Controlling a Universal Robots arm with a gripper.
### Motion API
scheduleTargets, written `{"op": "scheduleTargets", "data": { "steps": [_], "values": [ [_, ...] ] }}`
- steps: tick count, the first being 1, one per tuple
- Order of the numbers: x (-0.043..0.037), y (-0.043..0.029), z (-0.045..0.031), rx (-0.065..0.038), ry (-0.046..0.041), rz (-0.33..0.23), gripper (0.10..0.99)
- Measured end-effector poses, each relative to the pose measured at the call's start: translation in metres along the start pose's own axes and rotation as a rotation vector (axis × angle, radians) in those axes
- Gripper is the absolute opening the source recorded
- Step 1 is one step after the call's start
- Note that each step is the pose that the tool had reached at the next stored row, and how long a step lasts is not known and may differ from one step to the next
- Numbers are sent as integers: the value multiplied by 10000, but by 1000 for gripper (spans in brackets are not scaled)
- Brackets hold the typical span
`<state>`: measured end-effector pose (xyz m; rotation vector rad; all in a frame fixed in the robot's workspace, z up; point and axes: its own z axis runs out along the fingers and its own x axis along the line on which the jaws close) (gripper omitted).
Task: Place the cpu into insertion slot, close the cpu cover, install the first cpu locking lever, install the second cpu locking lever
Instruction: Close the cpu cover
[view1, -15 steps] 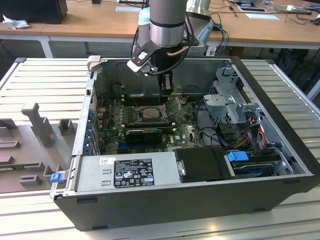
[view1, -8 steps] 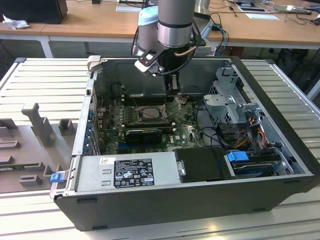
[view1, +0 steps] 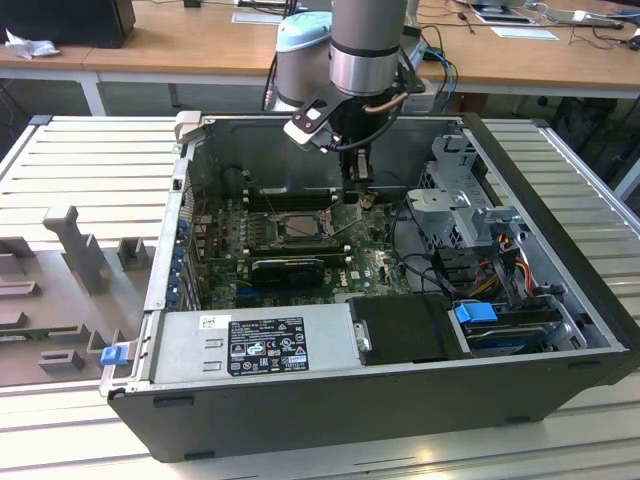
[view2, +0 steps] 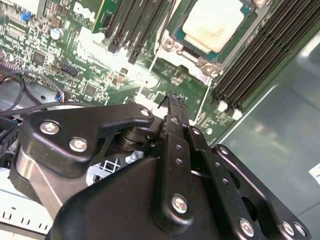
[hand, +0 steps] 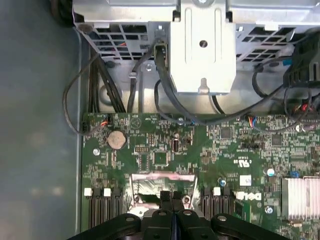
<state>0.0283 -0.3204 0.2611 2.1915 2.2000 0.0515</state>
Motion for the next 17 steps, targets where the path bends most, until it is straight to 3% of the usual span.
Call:
{"op": "scheduleTargets", "data": {
  "steps": [9,14,17],
  "values": [
    [21,251,64,2,5,-125,106],
    [31,357,102,13,4,-127,106],
    [34,382,145,17,5,-131,106]
  ]
}}
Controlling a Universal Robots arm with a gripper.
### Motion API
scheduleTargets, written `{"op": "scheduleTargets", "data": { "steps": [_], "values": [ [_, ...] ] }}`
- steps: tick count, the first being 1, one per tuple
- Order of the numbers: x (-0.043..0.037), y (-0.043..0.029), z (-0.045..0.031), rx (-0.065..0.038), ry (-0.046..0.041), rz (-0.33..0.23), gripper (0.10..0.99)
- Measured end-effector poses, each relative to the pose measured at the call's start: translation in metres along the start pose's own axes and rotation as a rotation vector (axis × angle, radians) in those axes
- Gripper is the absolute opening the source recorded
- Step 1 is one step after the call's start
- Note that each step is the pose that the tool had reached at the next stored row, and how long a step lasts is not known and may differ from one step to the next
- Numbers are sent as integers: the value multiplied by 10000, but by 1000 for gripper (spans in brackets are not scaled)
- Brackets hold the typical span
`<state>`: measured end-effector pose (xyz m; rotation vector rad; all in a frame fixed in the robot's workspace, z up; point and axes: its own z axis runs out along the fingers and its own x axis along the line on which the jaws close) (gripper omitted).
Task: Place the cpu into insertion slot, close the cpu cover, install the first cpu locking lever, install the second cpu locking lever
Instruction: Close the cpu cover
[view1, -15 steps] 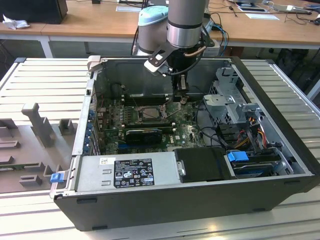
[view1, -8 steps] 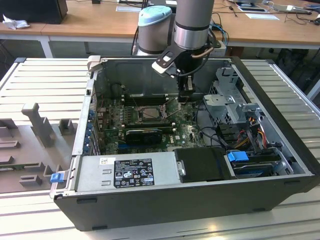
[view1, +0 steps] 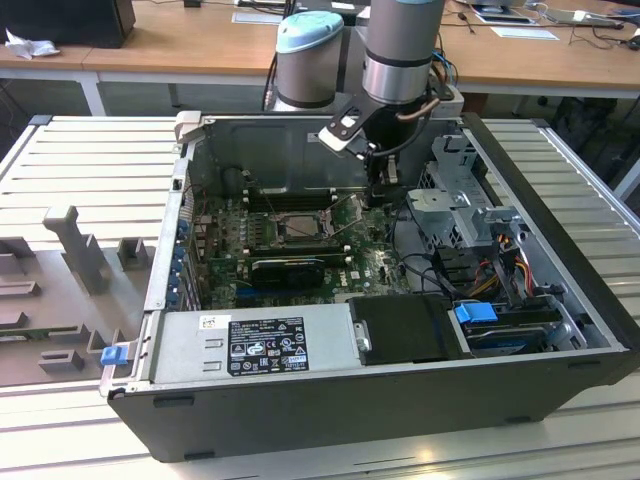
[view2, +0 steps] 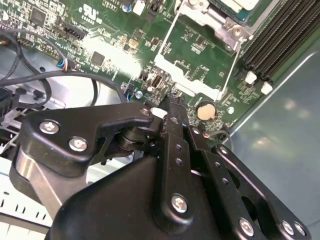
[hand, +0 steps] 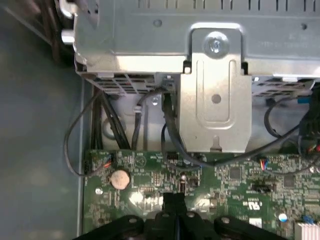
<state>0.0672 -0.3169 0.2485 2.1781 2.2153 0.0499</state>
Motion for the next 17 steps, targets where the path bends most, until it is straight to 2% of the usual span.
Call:
{"op": "scheduleTargets", "data": {
  "steps": [3,5,6,7,17],
  "values": [
    [0,-1,50,41,1,-9,106],
    [-1,-2,56,182,3,-13,106],
    [-1,-5,56,351,7,-17,106],
    [0,-8,56,399,8,-19,106],
    [2,-96,52,402,10,-55,106]
  ]
}}
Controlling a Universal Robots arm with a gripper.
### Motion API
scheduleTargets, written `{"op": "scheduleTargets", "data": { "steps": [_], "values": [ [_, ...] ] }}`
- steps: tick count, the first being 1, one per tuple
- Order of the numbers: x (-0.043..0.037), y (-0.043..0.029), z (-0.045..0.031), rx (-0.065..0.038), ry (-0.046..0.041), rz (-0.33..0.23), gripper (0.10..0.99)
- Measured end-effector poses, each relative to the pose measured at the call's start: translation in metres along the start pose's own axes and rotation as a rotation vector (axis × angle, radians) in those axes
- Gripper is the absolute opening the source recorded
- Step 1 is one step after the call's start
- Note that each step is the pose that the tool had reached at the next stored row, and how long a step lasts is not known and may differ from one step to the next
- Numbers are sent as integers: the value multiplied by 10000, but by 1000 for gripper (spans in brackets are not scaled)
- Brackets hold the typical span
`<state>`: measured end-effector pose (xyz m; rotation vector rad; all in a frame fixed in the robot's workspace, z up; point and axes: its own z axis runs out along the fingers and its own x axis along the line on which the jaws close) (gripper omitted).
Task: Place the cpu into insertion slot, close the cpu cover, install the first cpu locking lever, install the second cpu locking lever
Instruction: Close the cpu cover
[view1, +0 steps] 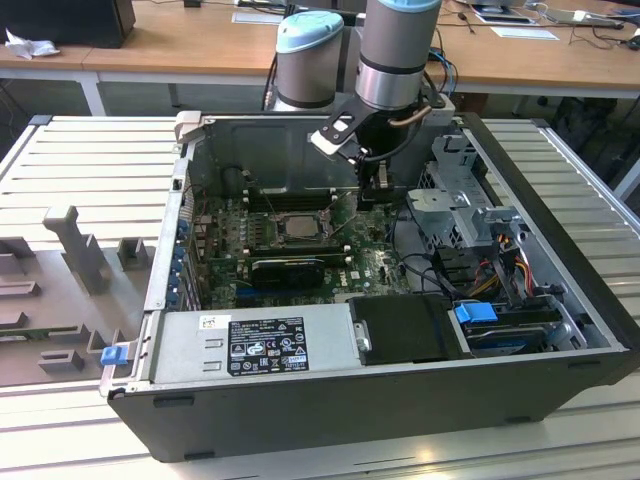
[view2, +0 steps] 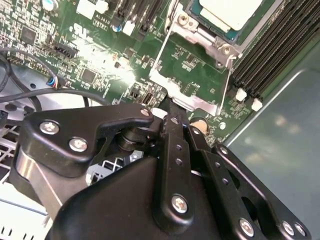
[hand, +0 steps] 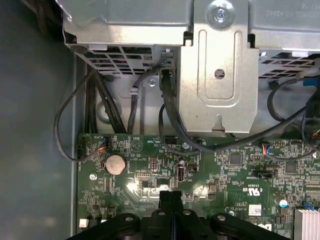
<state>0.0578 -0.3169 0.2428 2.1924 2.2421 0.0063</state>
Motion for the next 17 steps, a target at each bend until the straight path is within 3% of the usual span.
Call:
{"op": "scheduleTargets", "data": {
  "steps": [17],
  "values": [
    [1,-52,0,0,1,-1,106]
  ]
}}
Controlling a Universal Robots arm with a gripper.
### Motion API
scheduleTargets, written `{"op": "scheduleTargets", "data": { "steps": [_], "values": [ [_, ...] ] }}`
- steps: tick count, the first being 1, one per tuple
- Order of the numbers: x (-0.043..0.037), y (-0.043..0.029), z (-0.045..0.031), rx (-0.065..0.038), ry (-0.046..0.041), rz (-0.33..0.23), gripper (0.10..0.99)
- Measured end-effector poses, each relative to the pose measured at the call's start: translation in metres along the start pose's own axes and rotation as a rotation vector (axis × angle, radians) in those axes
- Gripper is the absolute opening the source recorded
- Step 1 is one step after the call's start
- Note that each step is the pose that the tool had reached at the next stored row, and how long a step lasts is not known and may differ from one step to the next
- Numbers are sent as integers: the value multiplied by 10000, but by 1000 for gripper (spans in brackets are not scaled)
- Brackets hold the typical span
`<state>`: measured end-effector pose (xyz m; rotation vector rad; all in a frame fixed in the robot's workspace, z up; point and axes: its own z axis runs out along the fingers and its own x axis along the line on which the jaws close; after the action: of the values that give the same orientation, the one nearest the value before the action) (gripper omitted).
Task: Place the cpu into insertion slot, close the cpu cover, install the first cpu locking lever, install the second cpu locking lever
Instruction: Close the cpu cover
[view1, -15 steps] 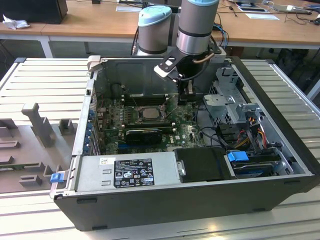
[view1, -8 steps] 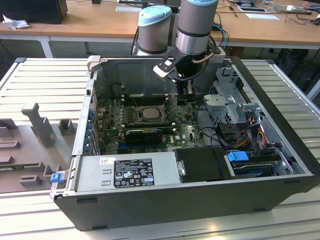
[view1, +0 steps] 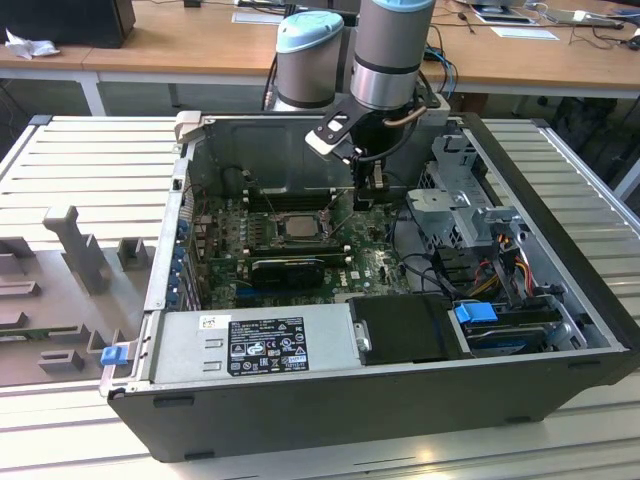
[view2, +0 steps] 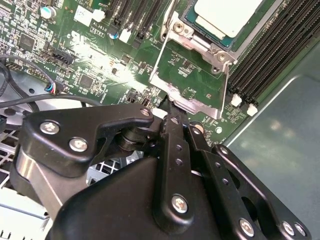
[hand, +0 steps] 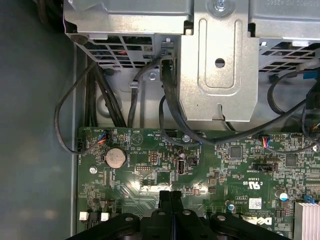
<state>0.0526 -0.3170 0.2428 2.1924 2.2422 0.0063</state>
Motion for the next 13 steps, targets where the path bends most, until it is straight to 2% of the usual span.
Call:
{"op": "scheduleTargets", "data": {
  "steps": [13],
  "values": [
    [0,-25,0,-1,0,1,106]
  ]
}}
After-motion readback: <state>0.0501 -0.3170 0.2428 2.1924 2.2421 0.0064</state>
